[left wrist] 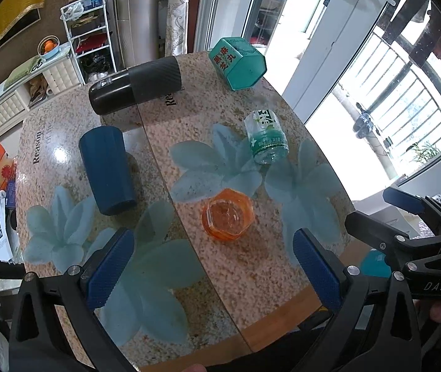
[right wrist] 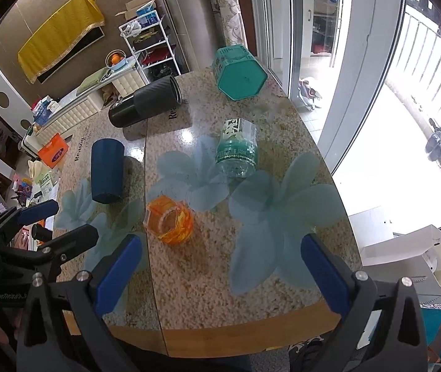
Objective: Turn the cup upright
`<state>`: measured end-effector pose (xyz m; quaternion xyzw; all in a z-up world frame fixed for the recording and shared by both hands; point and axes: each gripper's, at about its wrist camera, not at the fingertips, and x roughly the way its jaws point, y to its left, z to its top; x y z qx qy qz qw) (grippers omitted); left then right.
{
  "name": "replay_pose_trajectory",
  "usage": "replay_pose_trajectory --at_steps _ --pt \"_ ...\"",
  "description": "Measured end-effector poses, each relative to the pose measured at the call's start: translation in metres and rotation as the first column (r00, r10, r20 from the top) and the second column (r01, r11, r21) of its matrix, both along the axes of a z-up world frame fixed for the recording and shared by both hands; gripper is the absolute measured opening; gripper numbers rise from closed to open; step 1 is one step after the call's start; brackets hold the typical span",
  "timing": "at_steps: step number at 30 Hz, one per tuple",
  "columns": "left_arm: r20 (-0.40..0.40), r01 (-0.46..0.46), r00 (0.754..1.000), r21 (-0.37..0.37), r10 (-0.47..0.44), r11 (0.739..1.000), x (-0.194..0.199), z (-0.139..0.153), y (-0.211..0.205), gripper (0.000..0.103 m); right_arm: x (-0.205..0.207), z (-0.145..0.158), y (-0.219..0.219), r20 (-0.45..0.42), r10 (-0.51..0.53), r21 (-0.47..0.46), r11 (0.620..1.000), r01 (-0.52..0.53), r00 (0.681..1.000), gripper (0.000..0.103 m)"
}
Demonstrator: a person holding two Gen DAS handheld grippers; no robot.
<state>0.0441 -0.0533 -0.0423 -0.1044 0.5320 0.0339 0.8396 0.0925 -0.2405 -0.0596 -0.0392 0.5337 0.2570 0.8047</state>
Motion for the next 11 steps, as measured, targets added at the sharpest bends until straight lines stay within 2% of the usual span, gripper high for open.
replay_pose_trajectory --at_steps 11 --pt "0.004 0.010 1.000 0.008 -0.010 1.000 -0.0007 -0.0007 0.0013 0.103 -0.0005 0.0000 0.0009 -0.003 -0.002 0.002 1.000 0.002 1.000 0.103"
